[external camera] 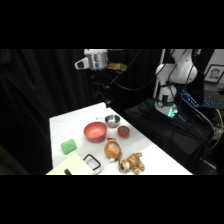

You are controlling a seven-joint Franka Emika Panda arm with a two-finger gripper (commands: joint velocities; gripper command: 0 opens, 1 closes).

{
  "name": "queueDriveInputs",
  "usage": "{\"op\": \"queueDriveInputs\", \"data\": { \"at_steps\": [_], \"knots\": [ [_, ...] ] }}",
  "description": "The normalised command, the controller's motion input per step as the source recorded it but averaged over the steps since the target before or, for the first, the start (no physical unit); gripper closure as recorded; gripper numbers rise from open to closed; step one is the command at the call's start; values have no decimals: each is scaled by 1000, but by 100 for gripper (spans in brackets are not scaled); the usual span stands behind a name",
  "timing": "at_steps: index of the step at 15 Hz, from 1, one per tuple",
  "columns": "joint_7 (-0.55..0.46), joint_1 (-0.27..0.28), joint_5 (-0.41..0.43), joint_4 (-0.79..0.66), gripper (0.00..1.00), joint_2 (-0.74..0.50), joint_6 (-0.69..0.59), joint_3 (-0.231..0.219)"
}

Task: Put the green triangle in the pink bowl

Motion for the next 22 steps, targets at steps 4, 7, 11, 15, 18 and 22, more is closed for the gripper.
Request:
{"op": "queueDriveInputs", "data": {
  "at_steps": [4, 7, 11, 15, 18, 22],
  "knots": [
    [-98, -62, 44, 518, 0, 352, -70, -17],
    [-196, -77, 63, 583, 0, 400, -58, -9],
    [-251, -101, 86, 625, 0, 412, -81, -4],
    [-252, -101, 98, 635, 0, 450, -97, 25],
    [-222, -103, 113, 706, 0, 514, -127, 61],
    [-194, -117, 107, 735, 0, 524, -180, 81]
  ]
}}
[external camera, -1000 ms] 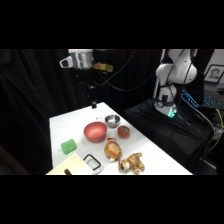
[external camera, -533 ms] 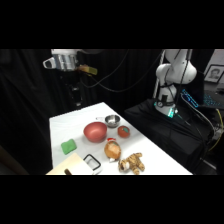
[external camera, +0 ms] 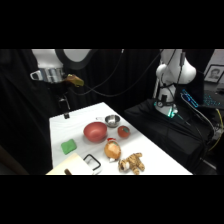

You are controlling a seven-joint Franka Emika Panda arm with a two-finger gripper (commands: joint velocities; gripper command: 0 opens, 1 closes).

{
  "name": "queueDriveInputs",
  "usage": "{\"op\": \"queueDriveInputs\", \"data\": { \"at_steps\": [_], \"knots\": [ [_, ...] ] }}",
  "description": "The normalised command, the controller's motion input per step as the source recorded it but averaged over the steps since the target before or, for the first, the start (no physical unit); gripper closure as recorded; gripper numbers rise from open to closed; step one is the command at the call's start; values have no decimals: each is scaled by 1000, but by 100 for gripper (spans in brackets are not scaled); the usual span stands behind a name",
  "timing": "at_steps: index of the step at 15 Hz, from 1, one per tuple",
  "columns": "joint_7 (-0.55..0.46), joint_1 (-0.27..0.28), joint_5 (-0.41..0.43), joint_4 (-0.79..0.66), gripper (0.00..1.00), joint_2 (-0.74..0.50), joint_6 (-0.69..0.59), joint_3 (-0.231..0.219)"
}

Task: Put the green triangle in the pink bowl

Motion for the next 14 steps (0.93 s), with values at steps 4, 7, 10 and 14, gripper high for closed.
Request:
{"op": "queueDriveInputs", "data": {
  "at_steps": [4, 7, 10, 14],
  "knots": [
    [-162, -100, 66, 655, 0, 469, -172, 76],
    [-153, -85, 43, 575, 0, 413, -148, 80],
    [-153, -87, 41, 519, 0, 378, -150, 87],
    [-161, -90, 47, 413, 0, 308, -124, 93]
  ]
}}
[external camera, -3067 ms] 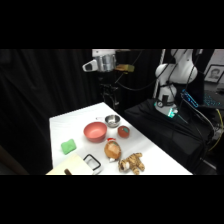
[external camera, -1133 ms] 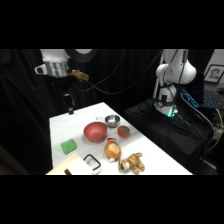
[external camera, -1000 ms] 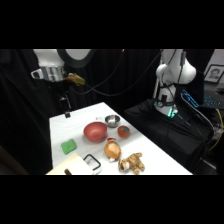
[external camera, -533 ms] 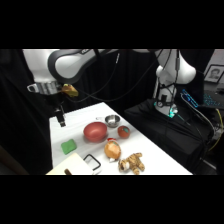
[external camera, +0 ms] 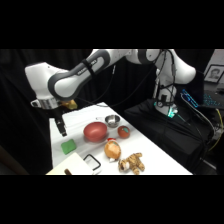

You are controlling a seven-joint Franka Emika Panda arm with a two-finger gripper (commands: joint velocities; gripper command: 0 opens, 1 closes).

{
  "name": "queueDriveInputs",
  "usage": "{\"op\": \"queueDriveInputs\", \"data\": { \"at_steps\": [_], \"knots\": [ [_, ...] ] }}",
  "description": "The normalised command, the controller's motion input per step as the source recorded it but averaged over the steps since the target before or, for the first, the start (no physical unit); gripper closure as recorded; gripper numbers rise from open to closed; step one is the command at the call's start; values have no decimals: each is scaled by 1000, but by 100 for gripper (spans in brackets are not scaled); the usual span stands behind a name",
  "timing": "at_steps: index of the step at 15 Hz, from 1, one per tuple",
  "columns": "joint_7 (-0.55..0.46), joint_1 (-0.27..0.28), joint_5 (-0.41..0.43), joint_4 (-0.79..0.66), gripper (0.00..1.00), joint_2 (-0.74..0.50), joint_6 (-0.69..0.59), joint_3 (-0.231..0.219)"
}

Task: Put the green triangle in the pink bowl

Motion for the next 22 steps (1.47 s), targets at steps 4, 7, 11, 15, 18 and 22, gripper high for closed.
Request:
{"op": "queueDriveInputs", "data": {
  "at_steps": [4, 7, 11, 15, 18, 22],
  "knots": [
    [-175, -88, 37, 409, 0, 286, -116, 95],
    [-182, -85, 28, 431, 0, 274, -73, 97],
    [-187, -84, 34, 456, 0, 284, -80, 109],
    [-177, -78, 42, 453, 0, 301, -107, 108],
    [-161, -67, 41, 429, 0, 289, -127, 103],
    [-156, -64, 32, 424, 0, 245, -147, 92]
  ]
}}
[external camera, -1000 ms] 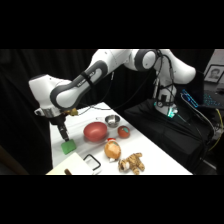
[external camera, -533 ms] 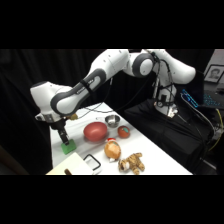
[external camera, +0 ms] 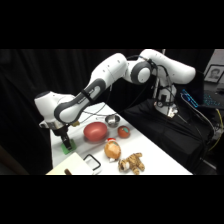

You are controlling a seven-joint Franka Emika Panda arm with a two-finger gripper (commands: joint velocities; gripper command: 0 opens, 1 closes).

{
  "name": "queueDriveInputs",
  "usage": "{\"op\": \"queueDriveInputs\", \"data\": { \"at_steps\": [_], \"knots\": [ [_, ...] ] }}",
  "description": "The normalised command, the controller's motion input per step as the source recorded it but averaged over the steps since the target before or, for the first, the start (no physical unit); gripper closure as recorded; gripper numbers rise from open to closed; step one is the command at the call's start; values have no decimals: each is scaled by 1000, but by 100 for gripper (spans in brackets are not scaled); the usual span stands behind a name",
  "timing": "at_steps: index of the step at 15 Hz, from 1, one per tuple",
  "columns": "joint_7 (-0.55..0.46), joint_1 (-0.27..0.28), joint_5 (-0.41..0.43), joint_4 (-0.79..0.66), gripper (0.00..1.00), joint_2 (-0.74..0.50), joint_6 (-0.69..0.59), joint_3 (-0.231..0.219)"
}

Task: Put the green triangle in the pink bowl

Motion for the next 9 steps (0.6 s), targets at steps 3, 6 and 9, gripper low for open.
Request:
{"op": "queueDriveInputs", "data": {
  "at_steps": [3, 6, 9],
  "knots": [
    [-150, -71, 24, 410, 27, 202, -159, 80],
    [-144, -74, 25, 381, 48, 180, -166, 75],
    [-137, -65, 25, 369, 73, 195, -168, 67]
  ]
}}
